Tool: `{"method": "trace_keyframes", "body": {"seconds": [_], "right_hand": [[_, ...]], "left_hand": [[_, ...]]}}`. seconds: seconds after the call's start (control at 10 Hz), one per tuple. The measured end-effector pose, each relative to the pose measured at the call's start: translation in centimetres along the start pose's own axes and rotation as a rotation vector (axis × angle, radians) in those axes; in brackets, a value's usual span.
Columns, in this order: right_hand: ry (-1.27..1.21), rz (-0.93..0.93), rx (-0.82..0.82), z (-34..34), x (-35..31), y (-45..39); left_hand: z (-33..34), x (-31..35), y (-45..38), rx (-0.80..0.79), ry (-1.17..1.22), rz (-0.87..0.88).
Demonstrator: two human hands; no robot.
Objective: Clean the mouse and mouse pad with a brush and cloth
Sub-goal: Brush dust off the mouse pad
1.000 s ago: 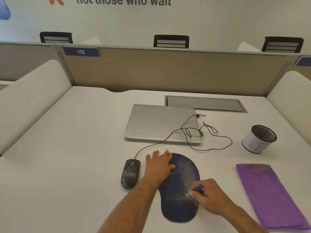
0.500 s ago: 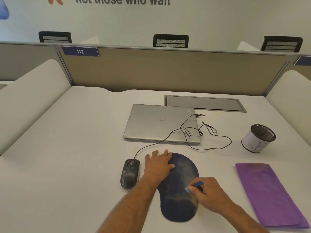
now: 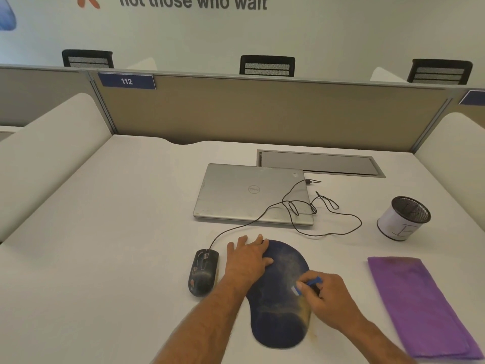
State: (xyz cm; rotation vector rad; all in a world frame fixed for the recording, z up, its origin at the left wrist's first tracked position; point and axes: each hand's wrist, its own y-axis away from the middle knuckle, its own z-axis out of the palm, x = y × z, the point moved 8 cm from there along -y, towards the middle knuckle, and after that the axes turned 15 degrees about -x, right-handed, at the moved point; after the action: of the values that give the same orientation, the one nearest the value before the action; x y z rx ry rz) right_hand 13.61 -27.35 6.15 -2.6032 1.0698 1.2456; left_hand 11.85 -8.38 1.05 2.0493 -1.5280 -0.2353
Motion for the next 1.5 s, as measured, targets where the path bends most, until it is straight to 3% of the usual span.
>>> {"method": "trace_keyframes", "body": {"seconds": [0.1, 0.2, 0.3, 0.4, 0.5, 0.7, 0.8, 0.9, 1.3, 1.5], "right_hand": [[0.027, 0.059, -0.098, 1.1, 0.6, -0.1], [-0.010, 0.091, -0.076, 0.6, 1.3, -0.2], [-0.071, 0.033, 0.068, -1.2, 0.6, 0.0], [-0.047, 0.013, 0.046, -0.8, 0.0, 0.0], [0.018, 0.112, -0.056, 0.6, 1.2, 0.0], [-0.005, 0.089, 0.055, -0.6, 1.3, 0.1], [0.021, 0.119, 0.005, -0.1, 1.6, 0.1], [-0.016, 0.102, 0.095, -1.0, 2.1, 0.3], [-0.003, 0.134, 0.019, -0.4, 3.3, 0.6], [-0.021, 0.134, 0.120, -1.4, 3.1, 0.5]], "left_hand": [[0.1, 0.0, 0.0, -0.001, -0.001, -0.001], [0.1, 0.0, 0.0, 0.002, -0.002, -0.003], [0.2, 0.0, -0.2, -0.002, 0.002, -0.004], [0.2, 0.1, -0.1, -0.006, 0.004, -0.007], [0.1, 0.1, 0.0, -0.008, 0.009, -0.006], [0.1, 0.1, 0.1, -0.009, 0.028, -0.005], [0.1, 0.2, 0.1, -0.009, 0.026, -0.004], [0.1, 0.2, 0.1, -0.002, 0.025, -0.006], [0.2, 0.2, 0.1, -0.003, 0.034, -0.005], [0.2, 0.1, 0.1, -0.005, 0.040, -0.004]]}}
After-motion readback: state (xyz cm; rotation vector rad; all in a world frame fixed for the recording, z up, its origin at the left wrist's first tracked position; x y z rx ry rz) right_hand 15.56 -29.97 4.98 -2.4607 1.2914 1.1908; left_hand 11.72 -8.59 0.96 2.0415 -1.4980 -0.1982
